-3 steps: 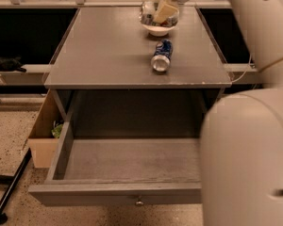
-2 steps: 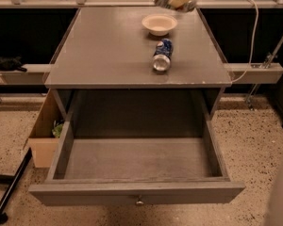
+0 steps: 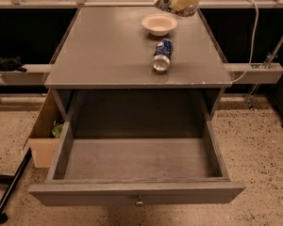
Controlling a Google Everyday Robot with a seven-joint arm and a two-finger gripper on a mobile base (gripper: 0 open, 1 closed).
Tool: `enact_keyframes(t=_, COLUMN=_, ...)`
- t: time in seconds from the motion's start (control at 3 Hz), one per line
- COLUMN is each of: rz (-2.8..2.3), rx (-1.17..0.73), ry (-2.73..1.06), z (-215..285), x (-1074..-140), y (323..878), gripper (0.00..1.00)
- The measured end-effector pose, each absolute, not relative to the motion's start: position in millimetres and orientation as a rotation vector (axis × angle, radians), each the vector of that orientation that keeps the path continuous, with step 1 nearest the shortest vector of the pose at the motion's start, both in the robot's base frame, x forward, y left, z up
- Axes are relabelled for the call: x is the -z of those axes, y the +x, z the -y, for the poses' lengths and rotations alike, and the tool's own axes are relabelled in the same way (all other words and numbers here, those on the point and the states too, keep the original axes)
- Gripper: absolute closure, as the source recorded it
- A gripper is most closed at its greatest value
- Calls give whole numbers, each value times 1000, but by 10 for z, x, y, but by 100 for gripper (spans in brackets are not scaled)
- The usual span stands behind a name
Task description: Place 7up can into top drawer
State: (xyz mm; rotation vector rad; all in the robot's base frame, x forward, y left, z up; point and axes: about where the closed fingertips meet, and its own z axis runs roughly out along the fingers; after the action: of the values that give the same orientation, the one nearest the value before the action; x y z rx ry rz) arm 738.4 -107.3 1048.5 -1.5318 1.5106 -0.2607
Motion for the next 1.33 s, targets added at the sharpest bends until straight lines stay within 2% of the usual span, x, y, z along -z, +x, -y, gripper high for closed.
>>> enact_keyframes(t=0.33, rz=-1495, rx=246, ry=-1593, z=876, x=-10398, y=7289, gripper=100)
enact_keyframes(t=1.33, rz=-1484, rx=190, ry=-1752, z=773, x=-10006, y=6104, gripper=100)
